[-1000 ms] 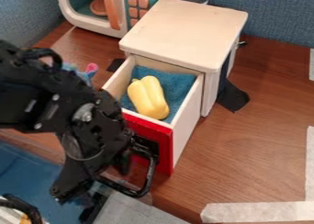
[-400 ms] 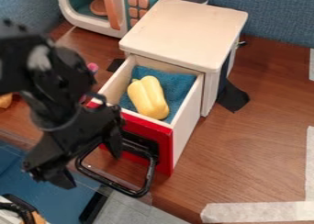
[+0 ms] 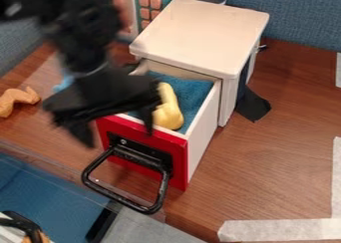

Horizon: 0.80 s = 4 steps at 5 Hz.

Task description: Open the drawer

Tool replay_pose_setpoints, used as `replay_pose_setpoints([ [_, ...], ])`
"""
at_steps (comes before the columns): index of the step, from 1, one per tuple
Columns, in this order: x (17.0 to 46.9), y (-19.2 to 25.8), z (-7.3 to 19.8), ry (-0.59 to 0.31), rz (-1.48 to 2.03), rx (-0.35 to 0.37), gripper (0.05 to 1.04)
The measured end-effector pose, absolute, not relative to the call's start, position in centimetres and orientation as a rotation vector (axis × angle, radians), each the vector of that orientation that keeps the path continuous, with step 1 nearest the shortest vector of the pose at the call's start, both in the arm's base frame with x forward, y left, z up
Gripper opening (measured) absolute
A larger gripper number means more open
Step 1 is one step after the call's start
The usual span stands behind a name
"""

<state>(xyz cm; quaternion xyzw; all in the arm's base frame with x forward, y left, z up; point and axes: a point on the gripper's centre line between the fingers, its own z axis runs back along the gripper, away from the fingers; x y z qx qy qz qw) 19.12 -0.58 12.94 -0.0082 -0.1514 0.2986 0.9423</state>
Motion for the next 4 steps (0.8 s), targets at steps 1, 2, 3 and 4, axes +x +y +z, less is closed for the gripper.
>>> replay_pose_setpoints([
  [1, 21.2, -1.1, 15.4, -0.376, 0.537, -0.002, 1.001],
  [2, 22.8, -1.5, 17.3, -0.406, 0.493, 0.028, 1.001],
  [3, 23.6, -0.4, 18.6, -0.432, 0.508, 0.037, 1.001],
  [4, 24.0, 1.4, 18.0, -0.376, 0.528, 0.038, 1.001],
])
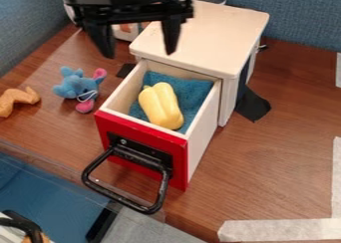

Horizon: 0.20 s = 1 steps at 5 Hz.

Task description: Open the drawer

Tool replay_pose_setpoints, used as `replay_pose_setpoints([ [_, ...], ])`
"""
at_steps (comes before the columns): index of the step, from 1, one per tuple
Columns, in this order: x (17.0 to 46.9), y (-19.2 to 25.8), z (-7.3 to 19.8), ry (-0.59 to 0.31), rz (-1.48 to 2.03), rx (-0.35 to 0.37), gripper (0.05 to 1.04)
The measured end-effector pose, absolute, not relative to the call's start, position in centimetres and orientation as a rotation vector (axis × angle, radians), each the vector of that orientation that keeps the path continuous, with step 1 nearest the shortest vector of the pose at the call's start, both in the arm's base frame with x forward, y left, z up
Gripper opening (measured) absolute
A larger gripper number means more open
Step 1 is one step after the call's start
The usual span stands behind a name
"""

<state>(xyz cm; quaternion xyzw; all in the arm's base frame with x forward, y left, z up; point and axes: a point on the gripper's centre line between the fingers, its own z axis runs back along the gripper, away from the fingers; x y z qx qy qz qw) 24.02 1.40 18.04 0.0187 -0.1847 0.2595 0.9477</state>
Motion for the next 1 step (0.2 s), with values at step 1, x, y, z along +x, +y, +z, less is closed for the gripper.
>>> replay_pose_setpoints([
  [1, 24.22, 2.20, 16.88, -0.263, 0.497, 0.040, 1.001],
])
